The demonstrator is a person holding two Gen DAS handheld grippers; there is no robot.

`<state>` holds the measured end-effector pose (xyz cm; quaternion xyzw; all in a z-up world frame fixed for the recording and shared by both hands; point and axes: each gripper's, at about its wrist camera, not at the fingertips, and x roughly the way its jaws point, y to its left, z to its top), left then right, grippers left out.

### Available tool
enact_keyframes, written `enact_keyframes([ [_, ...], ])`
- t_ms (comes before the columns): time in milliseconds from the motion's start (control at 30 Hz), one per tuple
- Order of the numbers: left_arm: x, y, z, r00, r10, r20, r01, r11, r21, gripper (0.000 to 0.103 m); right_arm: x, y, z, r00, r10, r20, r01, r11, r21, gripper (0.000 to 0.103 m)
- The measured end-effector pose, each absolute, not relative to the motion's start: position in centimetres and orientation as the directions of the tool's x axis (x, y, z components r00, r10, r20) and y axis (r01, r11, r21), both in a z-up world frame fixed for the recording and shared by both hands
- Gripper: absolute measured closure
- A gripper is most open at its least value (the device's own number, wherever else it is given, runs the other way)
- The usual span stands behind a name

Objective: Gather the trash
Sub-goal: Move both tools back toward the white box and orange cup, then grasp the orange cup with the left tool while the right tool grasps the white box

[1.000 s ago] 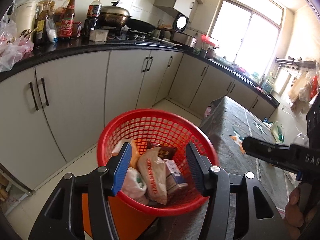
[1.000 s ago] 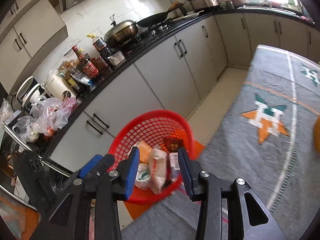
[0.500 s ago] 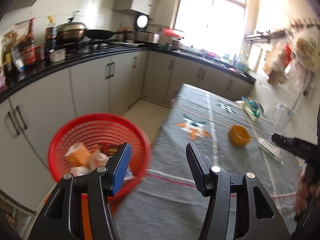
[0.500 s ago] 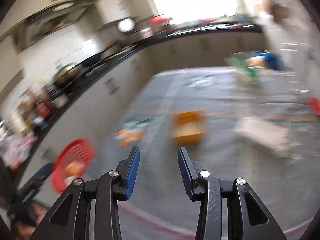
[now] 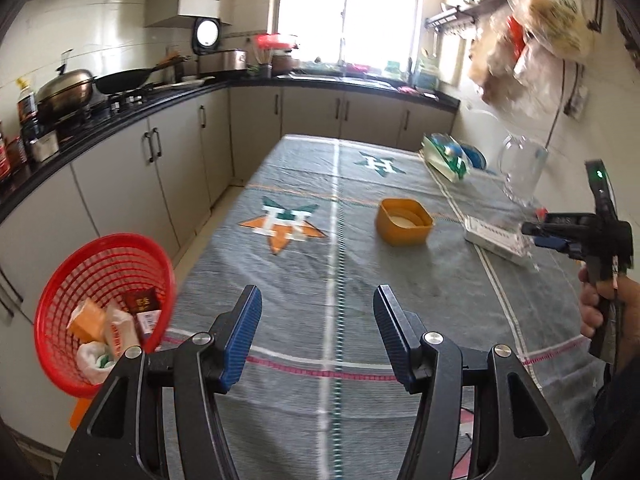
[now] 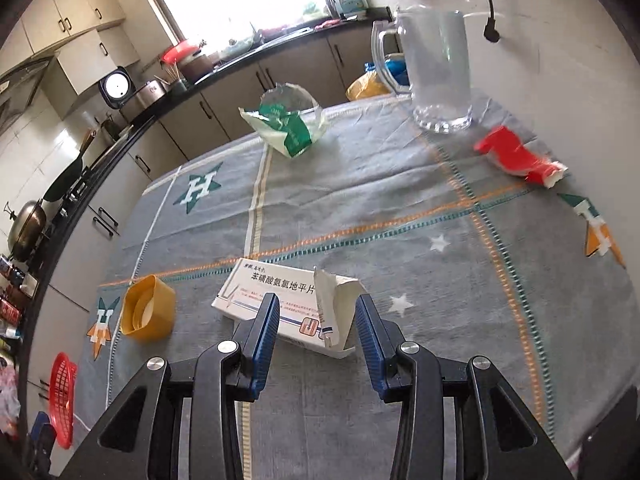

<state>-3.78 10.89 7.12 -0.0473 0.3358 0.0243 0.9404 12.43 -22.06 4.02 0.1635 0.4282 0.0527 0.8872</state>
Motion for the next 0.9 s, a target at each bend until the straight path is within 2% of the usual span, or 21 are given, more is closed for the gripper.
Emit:
enact_keyframes([
  [67, -3.2, 10.3, 7.1, 0.765, 0.001, -0.645, -0.064, 0.995, -0.075, 0.046, 12.6, -21.7, 3.4, 0.620, 0.240, -0.747, 0.041, 0.941, 0.336, 0.072],
  [133, -2.5, 9.8, 7.1, 0.756, -0.005, -0.655, -0.052, 0.996, -0.067, 0.046, 12.8, -21.9, 2.6, 0.613, 0.243, -0.752, 0.048, 0.939, 0.342, 0.093],
  [200, -1.6, 9.2, 7.1, 0.747, -0.009, -0.665, -0.041, 0.997, -0.059, 0.046, 13.0, -22.3, 1.9, 0.607, 0.247, -0.755, 0.048, 0.938, 0.345, 0.095],
  [367, 1.5, 8.3, 7.0, 0.707, -0.052, -0.705, -0.029, 0.994, -0.102, 0.043, 12.1, -24.0, 2.4, 0.641, 0.337, -0.690, 0.020, 0.891, 0.454, 0.097],
  [533, 5.9, 8.0, 6.9, 0.657, -0.127, -0.743, -0.042, 0.978, -0.204, 0.043, 10.7, -24.3, 3.8, 0.688, 0.374, -0.623, -0.028, 0.870, 0.492, 0.097],
  [667, 10.1, 7.4, 6.4, 0.615, -0.157, -0.773, -0.066, 0.966, -0.249, 0.043, 10.1, -24.0, 4.0, 0.693, 0.384, -0.610, -0.048, 0.869, 0.493, 0.097],
  [900, 16.1, 6.3, 4.1, 0.546, -0.094, -0.833, -0.127, 0.973, -0.193, 0.055, 9.5, -23.9, 4.6, 0.704, 0.399, -0.588, -0.070, 0.862, 0.502, 0.096],
])
